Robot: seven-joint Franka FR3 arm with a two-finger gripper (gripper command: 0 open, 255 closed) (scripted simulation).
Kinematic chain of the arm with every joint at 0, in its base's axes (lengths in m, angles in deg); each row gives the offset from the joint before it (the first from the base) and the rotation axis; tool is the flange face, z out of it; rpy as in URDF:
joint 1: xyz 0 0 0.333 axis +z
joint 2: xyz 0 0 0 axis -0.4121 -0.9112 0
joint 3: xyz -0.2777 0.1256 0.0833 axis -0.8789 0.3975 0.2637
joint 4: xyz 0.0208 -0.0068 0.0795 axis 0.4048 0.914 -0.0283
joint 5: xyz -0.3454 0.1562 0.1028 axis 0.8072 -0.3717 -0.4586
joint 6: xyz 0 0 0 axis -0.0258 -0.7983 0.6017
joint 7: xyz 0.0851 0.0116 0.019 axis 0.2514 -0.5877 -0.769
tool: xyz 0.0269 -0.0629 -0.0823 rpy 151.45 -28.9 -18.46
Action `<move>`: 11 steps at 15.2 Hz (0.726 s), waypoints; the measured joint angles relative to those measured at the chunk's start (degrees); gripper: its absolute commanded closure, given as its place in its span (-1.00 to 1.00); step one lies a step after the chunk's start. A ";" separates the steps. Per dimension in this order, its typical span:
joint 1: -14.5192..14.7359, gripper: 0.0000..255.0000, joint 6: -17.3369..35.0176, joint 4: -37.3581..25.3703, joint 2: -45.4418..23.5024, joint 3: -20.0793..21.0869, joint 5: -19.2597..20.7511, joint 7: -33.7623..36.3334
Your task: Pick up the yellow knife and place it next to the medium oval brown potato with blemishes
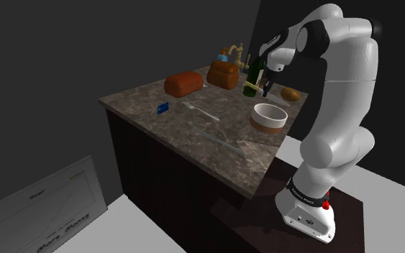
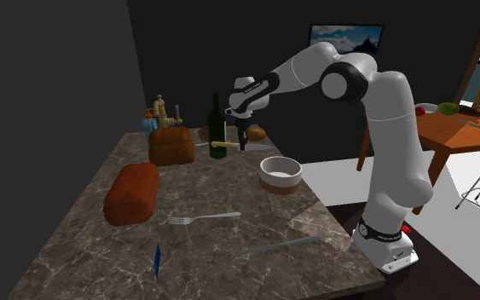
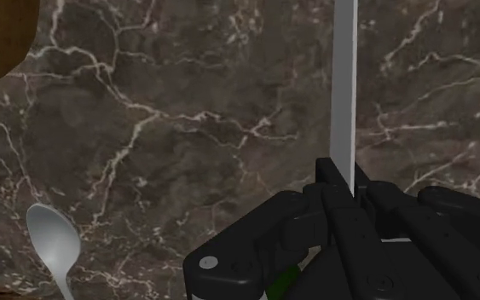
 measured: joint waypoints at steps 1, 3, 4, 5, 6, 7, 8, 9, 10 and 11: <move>-0.21 1.00 0.65 0.30 -0.41 0.08 -0.28 -0.35; -0.31 1.00 1.91 0.94 -1.11 0.32 -0.75 -0.62; -0.32 1.00 2.60 1.37 -1.41 0.43 -0.96 -0.71; -0.43 1.00 2.95 1.41 -1.76 0.52 -1.16 -0.87; -0.44 1.00 3.27 1.64 -1.86 0.56 -1.24 -0.92; -0.45 1.00 3.42 1.71 -1.95 0.60 -1.30 -0.95; -0.44 1.00 3.48 1.74 -1.97 0.61 -1.32 -0.95; -0.44 1.00 3.52 1.75 -1.99 0.62 -1.33 -0.94; -0.45 1.00 3.54 1.75 -2.00 0.62 -1.34 -0.95; -0.45 1.00 3.55 1.76 -2.00 0.62 -1.35 -0.95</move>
